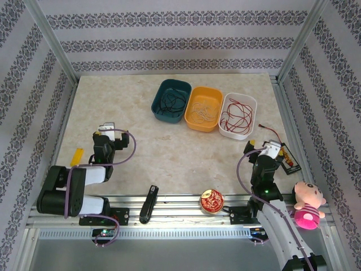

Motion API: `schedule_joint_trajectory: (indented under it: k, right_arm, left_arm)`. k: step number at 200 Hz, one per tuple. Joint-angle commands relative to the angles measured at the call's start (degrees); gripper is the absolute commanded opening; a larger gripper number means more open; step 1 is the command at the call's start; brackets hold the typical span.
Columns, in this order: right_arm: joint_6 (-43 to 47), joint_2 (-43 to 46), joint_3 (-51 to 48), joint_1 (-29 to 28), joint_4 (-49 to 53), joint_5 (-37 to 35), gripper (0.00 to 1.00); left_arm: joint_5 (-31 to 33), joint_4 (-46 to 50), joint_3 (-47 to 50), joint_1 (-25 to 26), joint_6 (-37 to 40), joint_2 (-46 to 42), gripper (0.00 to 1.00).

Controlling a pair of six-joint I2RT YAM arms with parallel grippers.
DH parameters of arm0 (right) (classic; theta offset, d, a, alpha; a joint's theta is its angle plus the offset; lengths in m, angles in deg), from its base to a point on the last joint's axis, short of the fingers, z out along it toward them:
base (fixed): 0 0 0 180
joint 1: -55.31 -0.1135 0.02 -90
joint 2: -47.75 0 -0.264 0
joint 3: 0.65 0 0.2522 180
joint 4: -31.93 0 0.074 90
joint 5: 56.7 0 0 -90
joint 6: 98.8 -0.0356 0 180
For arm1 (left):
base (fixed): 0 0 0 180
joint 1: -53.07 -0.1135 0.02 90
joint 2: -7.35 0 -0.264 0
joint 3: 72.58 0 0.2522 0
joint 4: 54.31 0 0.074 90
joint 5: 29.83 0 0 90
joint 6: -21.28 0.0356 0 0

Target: Untangle the cables

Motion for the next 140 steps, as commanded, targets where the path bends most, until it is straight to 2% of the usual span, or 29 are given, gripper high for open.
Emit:
schedule_joint_trajectory:
  k: [1,30,46,68,83,106,120,140]
  right_arm:
    - [-0.7,0.5,-0.8,0.3,-3.3,0.2,0.98]
    - [-0.5,-1.4,-1.1,0.4,-5.7,0.1,0.98]
    - [-0.2,-3.3,-0.8,0.4,-7.2,0.8,0.98]
    - [1.2,-7.2,-1.0,0.6,-11.8,1.9,0.98]
    - [1.9,-10.8,-0.8,0.7,-15.6,1.9,0.98]
    - [2.5,-16.8,-0.1,2.5,-21.1,3.8,0.98]
    - [1.7,-21.7,0.0,5.0,-26.3,6.4,0.98]
    - [-1.0,-29.2,1.4,9.6,-31.3,12.4,0.98]
  left_arm:
    - [-4.1,-10.0,-0.7,-1.3,0.8,4.2,0.99]
    - [-8.9,-20.2,-1.0,-1.9,1.7,14.1,0.99]
    - [-13.1,-8.1,-4.0,-2.6,2.5,10.3,0.99]
    - [-18.2,-2.5,-7.9,-4.3,2.2,11.5,0.99]
    - [-18.2,-5.3,-7.4,-4.7,1.5,12.5,0.99]
    - [-16.6,-4.5,-7.6,-4.8,1.0,12.3,0.99]
    - [-11.9,-4.0,-7.5,-4.6,-0.3,11.9,0.99]
    - [-10.2,-6.6,-6.1,-4.6,-1.1,11.8,0.99]
